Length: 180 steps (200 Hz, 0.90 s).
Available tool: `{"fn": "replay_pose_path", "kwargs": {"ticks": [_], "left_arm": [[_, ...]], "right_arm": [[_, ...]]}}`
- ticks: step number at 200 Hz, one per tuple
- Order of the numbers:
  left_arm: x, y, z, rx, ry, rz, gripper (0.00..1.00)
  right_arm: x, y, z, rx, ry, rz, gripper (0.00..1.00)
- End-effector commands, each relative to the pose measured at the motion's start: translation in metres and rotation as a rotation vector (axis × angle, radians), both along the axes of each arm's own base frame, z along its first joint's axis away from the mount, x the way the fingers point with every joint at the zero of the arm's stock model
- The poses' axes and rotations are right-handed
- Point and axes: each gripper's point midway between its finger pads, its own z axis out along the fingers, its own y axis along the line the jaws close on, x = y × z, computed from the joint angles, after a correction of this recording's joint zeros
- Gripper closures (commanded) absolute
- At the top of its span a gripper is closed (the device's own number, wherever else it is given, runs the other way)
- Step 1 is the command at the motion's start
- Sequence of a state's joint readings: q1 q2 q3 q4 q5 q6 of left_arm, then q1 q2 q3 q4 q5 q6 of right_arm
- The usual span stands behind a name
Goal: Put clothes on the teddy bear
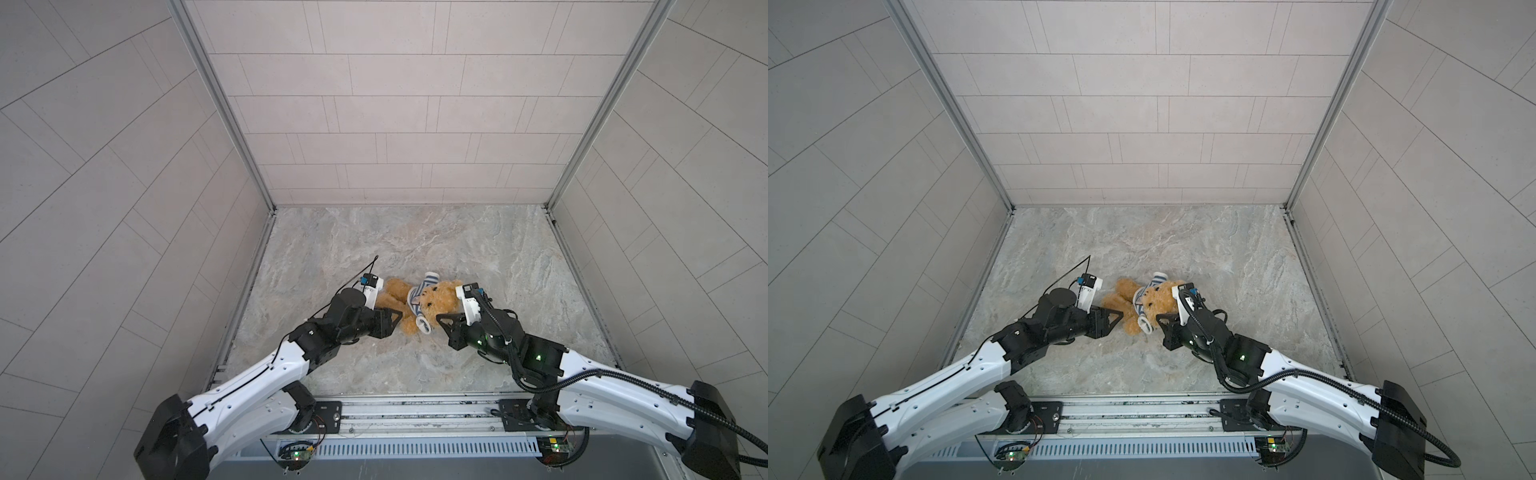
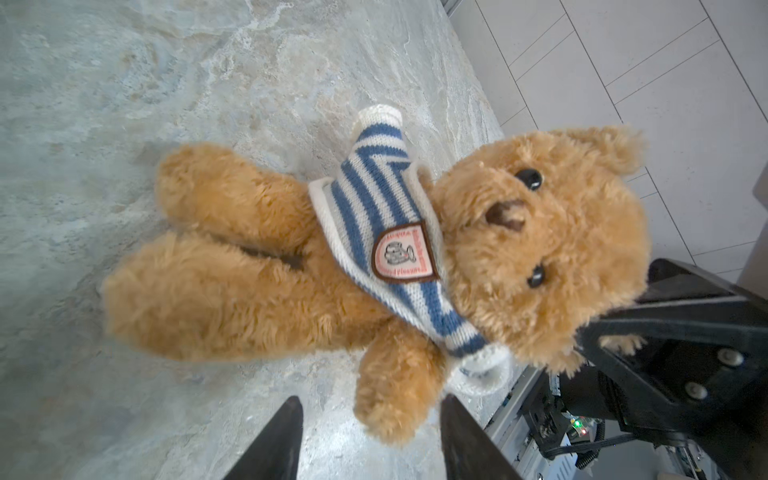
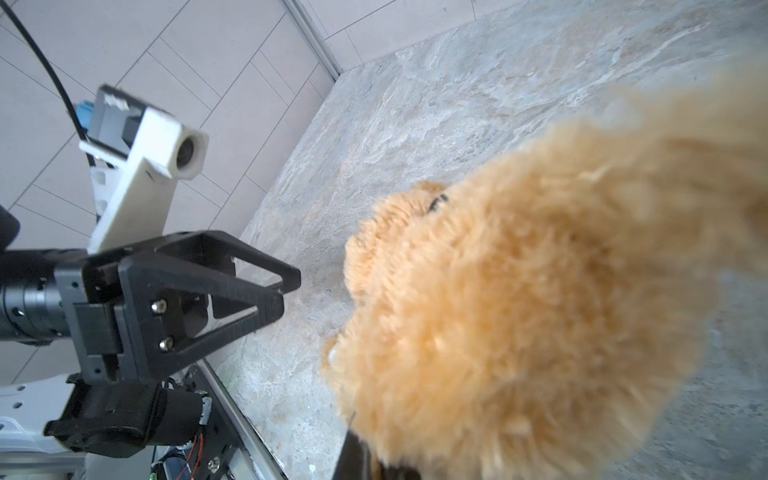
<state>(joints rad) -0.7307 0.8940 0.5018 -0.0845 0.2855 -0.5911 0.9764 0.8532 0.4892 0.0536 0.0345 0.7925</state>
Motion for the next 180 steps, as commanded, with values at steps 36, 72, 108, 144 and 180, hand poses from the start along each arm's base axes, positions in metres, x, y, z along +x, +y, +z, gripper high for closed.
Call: {"fn": "replay_pose_path", "kwargs": {"ticks": [36, 72, 108, 144, 180], "left_arm": [[-0.016, -0.003, -0.022, -0.045, 0.078, -0.016, 0.44], [-0.009, -0.015, -0.005, -0.093, 0.036, -0.039, 0.43], [-0.003, -0.016, -0.005, -0.074, 0.011, -0.033, 0.42], [0.005, -0.021, 0.006, -0.100, -0.043, -0.037, 0.35], [0.016, -0.021, 0.013, -0.102, -0.091, -0.036, 0.28]], "right_arm": [[0.011, 0.017, 0.063, 0.210, -0.068, -0.068, 1.00], [0.007, 0.023, 0.065, 0.222, -0.057, -0.053, 1.00], [0.004, 0.023, 0.069, 0.233, -0.060, -0.048, 1.00], [0.001, 0.026, 0.075, 0.243, -0.056, -0.024, 1.00], [-0.003, 0.028, 0.077, 0.249, -0.050, 0.000, 1.00]]}}
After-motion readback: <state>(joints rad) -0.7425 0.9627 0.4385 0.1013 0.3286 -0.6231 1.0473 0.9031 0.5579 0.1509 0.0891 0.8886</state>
